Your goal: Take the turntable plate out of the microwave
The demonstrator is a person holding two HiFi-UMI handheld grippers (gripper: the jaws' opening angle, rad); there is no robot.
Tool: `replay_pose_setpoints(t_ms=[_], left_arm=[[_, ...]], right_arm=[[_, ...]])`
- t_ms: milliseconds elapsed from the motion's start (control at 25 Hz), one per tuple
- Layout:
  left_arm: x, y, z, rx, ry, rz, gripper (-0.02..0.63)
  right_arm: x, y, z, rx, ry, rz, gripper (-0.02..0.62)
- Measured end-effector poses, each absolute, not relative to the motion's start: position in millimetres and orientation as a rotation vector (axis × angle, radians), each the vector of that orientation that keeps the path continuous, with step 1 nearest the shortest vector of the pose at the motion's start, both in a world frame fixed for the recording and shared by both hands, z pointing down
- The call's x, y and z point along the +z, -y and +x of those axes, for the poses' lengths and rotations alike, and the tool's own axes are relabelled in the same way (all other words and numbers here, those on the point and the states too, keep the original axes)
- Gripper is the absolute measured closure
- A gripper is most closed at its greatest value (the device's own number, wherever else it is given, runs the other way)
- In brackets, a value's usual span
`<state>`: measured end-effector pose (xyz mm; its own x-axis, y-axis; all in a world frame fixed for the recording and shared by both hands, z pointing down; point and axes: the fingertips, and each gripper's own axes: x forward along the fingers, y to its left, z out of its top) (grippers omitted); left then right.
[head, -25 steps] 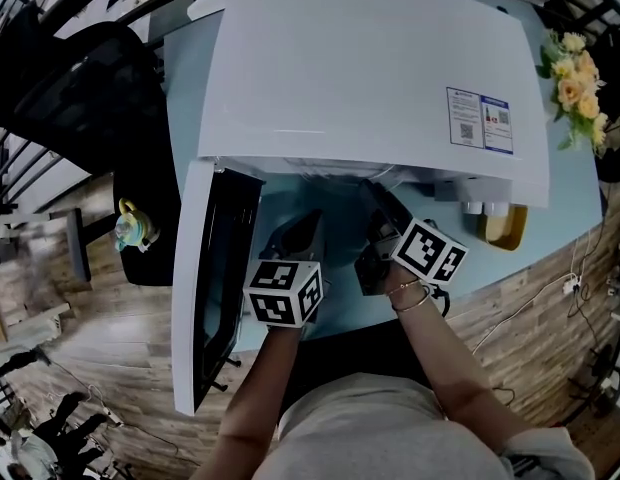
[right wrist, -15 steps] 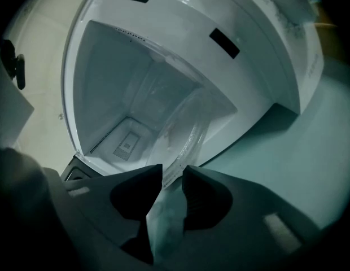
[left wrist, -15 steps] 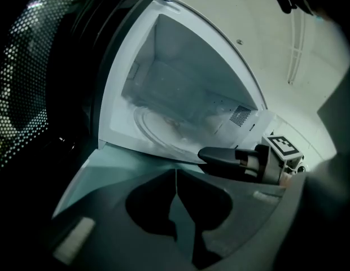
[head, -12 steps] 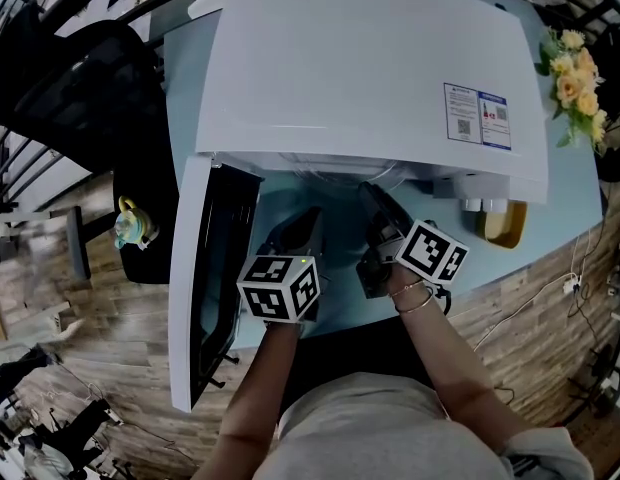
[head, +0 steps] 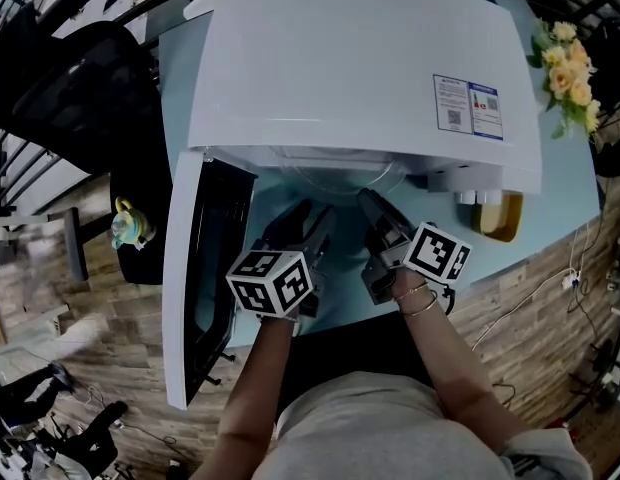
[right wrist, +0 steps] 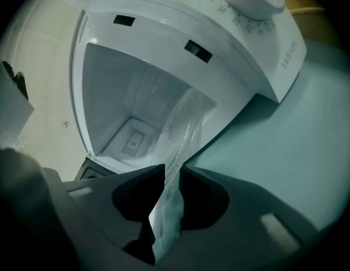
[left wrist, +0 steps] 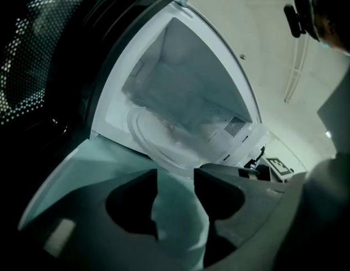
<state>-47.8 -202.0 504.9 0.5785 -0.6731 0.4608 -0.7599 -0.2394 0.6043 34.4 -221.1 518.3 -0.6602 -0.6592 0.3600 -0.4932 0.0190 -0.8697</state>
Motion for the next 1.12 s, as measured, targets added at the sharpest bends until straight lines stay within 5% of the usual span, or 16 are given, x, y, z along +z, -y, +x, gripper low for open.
replay_pose_setpoints(t_ms=[280,1120], left_arm=[[508.5,206.7,-52.3,0.028,1.14,1.888,0.347],[512.6,215.1,-65.8,-0.128,1.152,1.811,0.347]], right_arm=[[518.2,206.9,40.7,-1.734,-2.143,-1.222,0.497],[506.0,159.6,50.2,-1.771,-2.207,-1.174,0.499]])
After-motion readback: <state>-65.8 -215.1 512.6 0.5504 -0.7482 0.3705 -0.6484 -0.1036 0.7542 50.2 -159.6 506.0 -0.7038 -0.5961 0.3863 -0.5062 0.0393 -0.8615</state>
